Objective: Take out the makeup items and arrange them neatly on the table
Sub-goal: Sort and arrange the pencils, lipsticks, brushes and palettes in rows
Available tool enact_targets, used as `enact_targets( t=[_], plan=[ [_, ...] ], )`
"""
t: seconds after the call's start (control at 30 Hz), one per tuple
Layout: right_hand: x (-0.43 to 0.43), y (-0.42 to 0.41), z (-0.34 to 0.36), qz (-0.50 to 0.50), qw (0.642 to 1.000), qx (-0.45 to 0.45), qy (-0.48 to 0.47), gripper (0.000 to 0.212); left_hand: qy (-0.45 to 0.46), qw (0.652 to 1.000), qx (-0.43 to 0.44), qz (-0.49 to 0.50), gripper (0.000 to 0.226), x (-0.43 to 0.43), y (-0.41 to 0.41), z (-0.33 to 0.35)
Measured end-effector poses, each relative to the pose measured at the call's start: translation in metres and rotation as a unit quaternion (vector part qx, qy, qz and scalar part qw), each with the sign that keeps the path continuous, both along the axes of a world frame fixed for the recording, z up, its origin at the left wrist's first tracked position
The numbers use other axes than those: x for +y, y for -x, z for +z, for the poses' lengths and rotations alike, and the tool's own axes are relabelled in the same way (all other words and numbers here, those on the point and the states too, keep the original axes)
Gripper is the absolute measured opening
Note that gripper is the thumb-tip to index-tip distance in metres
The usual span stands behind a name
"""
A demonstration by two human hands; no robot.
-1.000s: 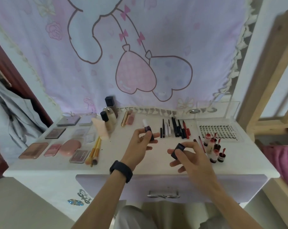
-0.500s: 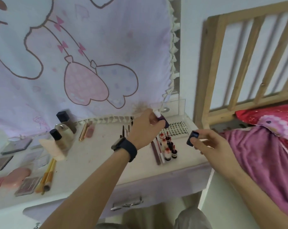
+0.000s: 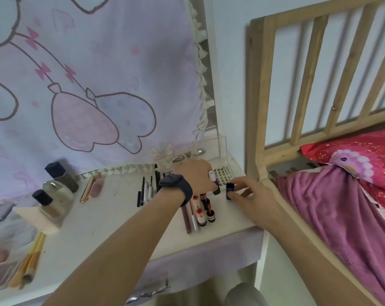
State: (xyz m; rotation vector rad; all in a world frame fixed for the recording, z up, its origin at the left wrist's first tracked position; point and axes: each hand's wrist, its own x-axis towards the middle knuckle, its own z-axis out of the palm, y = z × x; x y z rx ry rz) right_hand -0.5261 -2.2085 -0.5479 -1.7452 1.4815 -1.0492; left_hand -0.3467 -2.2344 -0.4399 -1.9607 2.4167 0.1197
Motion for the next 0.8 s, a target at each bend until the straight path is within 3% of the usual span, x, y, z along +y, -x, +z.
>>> enact_targets(
  t=[0.2,0.8],
  plan=[
    [0.004,-0.007,-0.005,0.001,0.995,0.102,0.022,0.031,0.026,0.997,-0.07,0.012,0.033,-0.009,-0.003,-0.017],
    [-0.003,-0.024,-0.013,-0.083,0.974,0.209,0.036,0.029,0.01,1.0,-0.017,0.025,0.024,-0.01,-0.003,-0.025]
  ],
)
